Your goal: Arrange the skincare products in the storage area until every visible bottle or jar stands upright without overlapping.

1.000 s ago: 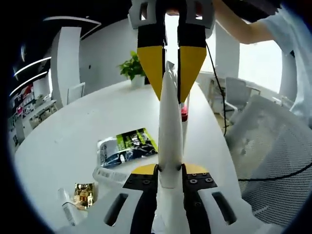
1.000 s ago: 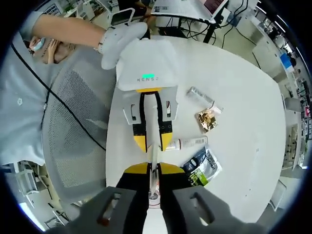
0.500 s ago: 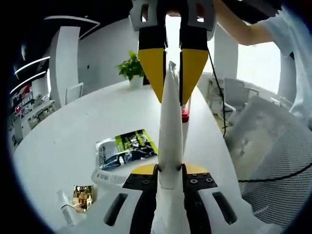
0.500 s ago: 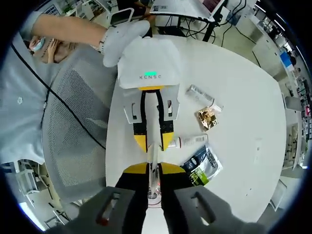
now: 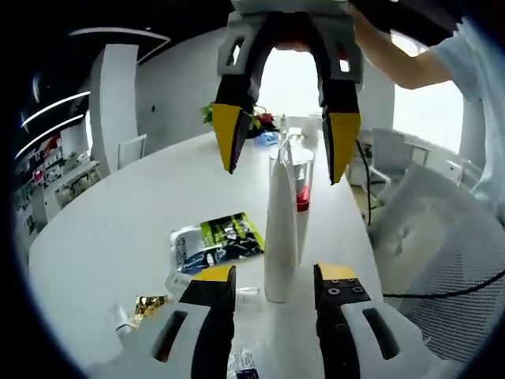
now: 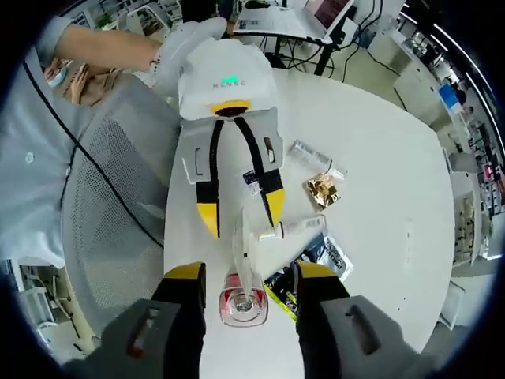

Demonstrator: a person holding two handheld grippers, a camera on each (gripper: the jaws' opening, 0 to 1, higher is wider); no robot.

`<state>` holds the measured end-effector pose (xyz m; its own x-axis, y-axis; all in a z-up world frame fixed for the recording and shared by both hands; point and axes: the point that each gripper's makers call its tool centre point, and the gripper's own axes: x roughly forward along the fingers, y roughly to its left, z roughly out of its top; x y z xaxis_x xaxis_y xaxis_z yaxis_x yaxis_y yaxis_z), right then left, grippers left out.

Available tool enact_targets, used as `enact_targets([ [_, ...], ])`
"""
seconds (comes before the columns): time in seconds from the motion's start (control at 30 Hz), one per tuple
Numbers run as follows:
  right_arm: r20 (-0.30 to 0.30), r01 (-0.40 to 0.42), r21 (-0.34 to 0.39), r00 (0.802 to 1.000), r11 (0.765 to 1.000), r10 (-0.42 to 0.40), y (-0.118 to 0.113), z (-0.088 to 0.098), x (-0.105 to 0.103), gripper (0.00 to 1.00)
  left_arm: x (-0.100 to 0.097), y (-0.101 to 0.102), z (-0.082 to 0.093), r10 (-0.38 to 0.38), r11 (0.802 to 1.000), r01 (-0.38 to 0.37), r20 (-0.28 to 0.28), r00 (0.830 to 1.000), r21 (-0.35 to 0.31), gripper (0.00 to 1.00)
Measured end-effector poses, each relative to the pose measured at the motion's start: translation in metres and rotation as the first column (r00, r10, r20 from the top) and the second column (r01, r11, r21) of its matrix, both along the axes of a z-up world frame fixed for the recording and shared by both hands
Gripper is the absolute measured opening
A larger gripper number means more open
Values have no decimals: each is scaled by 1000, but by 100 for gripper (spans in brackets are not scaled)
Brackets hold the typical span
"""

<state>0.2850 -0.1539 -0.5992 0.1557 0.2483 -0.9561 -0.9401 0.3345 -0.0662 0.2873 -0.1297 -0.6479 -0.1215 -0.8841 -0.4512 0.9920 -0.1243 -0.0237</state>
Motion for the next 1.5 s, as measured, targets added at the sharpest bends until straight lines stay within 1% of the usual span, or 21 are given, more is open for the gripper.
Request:
enact_targets([
  [0.07, 25, 31, 21, 999, 999, -32, -4, 2, -1, 57, 6, 5, 5, 38, 999, -38, 24, 999, 2, 42],
  [0.17, 50, 91, 58, 994, 994, -94, -11, 4, -2, 64, 11, 12, 12, 74, 997, -74, 24, 997, 5, 44],
  [0.23, 66, 123, 77, 990, 989, -128, -16, 5, 1, 68, 12, 15, 16, 89, 996, -89, 24, 996, 8, 50],
  [0.27, 72, 138, 82, 987, 987, -144, -18, 5, 1, 70, 14, 18, 19, 109, 994, -110, 23, 994, 15, 52],
  [0.37, 95, 176, 94, 978, 980, -185, -26, 6, 0, 74, 15, 25, 26, 129, 991, -131, 39, 991, 30, 58],
  [0.43, 110, 203, 115, 970, 972, -216, -29, 8, -1, 77, 18, 29, 32, 151, 988, -153, 52, 987, 28, 62],
  [0.47, 120, 218, 128, 965, 967, -234, -31, 9, -2, 79, 20, 30, 34, 166, 985, -168, 52, 985, 33, 64],
  [0.57, 140, 243, 138, 955, 960, -261, -37, 11, -5, 82, 21, 36, 40, 191, 980, -193, 47, 981, 54, 72],
  [0.67, 157, 263, 146, 946, 954, -285, -43, 12, -9, 86, 26, 42, 46, 216, 974, -220, 75, 973, 55, 78],
  [0.73, 165, 283, 154, 937, 946, -308, -47, 13, -12, 87, 27, 46, 50, 233, 969, -238, 73, 970, 63, 80],
  [0.8, 176, 296, 162, 930, 941, -323, -49, 15, -14, 89, 29, 50, 53, 254, 964, -258, 57, 965, 67, 84],
  [0.83, 184, 308, 170, 923, 936, -337, -51, 16, -15, 90, 30, 52, 54, 259, 962, -262, 51, 965, 72, 86],
  [0.87, 187, 311, 172, 921, 935, -341, -53, 17, -17, 90, 32, 53, 55, 263, 961, -266, 52, 963, 72, 88],
  [0.93, 188, 319, 181, 917, 930, -351, -55, 17, -20, 92, 32, 57, 57, 266, 961, -269, 54, 963, 69, 88],
  [1.0, 190, 334, 198, 909, 921, -371, -58, 18, -23, 94, 33, 61, 60, 276, 958, -279, 54, 960, 69, 90],
  [1.07, 199, 353, 207, 898, 912, -393, -62, 18, -25, 96, 34, 64, 63, 287, 955, -291, 56, 956, 62, 93],
  [1.13, 205, 371, 218, 887, 903, -414, -67, 19, -27, 97, 34, 66, 65, 286, 955, -289, 59, 956, 60, 94],
  [1.2, 211, 386, 231, 876, 893, -433, -71, 19, -28, 98, 34, 67, 65, 287, 955, -291, 65, 956, 60, 97],
  [1.3, 204, 404, 253, 866, 879, -457, -74, 18, -32, 99, 37, 67, 66, 291, 954, -296, 73, 954, 56, 97],
  [1.33, 205, 415, 264, 858, 871, -471, -75, 18, -33, 99, 37, 68, 66, 293, 953, -297, 71, 953, 57, 97],
  [1.5, 215, 428, 278, 845, 860, -490, -79, 17, -38, 99, 44, 72, 63, 307, 948, -313, 78, 948, 64, 97],
])
